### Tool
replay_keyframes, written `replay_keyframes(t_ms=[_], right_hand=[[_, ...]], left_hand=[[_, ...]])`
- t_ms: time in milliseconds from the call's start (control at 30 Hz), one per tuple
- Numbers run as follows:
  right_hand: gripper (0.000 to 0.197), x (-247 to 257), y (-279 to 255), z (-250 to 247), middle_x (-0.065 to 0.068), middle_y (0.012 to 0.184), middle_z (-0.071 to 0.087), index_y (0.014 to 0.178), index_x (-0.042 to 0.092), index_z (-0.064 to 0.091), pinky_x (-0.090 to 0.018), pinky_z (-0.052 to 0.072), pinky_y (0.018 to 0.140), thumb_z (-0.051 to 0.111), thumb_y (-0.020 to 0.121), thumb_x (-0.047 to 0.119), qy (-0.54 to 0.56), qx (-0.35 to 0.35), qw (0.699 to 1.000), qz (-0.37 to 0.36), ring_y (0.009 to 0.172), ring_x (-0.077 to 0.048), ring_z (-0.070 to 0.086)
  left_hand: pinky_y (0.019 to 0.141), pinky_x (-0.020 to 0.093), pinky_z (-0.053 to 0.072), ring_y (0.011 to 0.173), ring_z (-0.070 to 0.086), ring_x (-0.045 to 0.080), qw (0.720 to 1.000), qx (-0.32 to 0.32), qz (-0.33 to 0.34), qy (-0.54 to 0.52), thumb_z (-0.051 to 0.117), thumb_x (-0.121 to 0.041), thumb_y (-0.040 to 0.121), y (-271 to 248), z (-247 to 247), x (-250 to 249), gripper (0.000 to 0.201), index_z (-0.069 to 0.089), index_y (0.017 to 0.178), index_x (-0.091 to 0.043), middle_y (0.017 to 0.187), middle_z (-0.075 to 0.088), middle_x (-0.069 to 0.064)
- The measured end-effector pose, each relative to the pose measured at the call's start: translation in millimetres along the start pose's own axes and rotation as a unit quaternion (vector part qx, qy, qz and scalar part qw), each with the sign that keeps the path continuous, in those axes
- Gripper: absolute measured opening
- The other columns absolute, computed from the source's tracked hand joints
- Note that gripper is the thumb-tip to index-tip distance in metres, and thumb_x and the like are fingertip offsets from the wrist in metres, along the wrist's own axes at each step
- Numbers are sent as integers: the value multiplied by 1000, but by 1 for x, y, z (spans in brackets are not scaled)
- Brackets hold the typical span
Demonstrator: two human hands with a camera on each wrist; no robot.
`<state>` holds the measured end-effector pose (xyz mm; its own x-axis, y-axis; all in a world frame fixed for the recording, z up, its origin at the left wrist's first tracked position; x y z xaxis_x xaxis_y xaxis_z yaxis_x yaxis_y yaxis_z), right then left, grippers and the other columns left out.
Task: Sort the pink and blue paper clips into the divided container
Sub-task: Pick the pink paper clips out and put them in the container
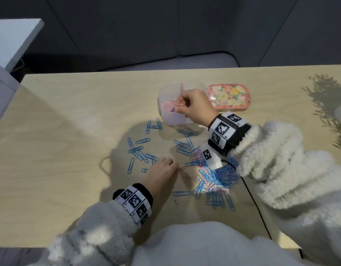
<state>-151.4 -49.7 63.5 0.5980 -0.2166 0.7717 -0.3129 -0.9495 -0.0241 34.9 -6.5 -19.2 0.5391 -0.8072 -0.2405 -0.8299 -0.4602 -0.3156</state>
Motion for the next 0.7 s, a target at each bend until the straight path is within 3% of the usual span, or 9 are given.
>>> replay_keyframes(t_ms=[67,133,233,333,400,467,533,700], right_hand=[[11,6,22,-1,-2,70,63,85,-1,70,-15,40,57,68,75,1,-2,-33,999,2,68,-13,51],[17,7,35,3,-13,91,70,93,-2,70,-21,48,74,66,77,1,-28,-11,999,12,79,-15,57],[24,7,35,2,-15,108,68,105,1,67,-35,48,94,62,82,4,-75,22,997,21,100,-25,62],[20,5,3,-2,-12,99,71,95,5,70,-32,48,87,53,84,3,-78,6,997,-6,93,-24,62],[18,-6,-35,4,-9,93,72,88,9,71,-32,48,80,54,82,5,-113,77,990,-11,86,-24,62],[17,-23,-75,15,-7,97,70,89,16,70,-31,45,76,56,79,13,-184,191,964,10,91,-27,62],[13,-39,-107,27,-6,100,67,89,17,66,-31,42,72,58,80,21,-231,260,937,26,95,-28,60],[19,-53,-136,49,-3,105,62,94,18,61,-35,42,73,56,84,33,-260,249,933,-5,99,-28,59]], left_hand=[[77,37,38,107,49,28,1000,20,16,14,36,-21,96,3,-4,2,25,53,109,-8,111,55,12],[82,37,38,108,51,30,999,35,26,27,38,-20,96,9,-7,5,25,53,110,-7,112,57,14],[86,35,38,108,53,29,997,61,28,25,41,-20,95,16,-8,7,23,54,110,-8,113,59,13],[82,34,40,102,57,27,997,47,39,-42,51,-18,90,18,-14,13,18,60,102,-9,106,63,11],[77,31,39,95,58,27,993,4,45,-109,57,-15,86,22,-26,18,13,61,96,-8,99,64,11],[75,35,41,87,58,29,986,-70,45,-142,60,-14,84,30,-46,23,10,61,91,-7,90,64,12],[72,37,43,82,58,29,976,-155,34,-149,61,-13,83,42,-69,29,8,62,87,-6,87,65,13],[71,37,47,77,60,30,949,-288,15,-127,54,-17,80,81,-115,38,14,67,81,-10,82,66,12]])
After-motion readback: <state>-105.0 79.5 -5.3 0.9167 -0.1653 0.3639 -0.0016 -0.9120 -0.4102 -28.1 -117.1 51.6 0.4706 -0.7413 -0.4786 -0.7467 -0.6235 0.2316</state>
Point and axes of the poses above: each hand's wrist, its own y-axis towards the middle knuckle, its own z-axis out of the palm, x = y × z, the point moved 1 cm from there along y, towards the middle knuckle
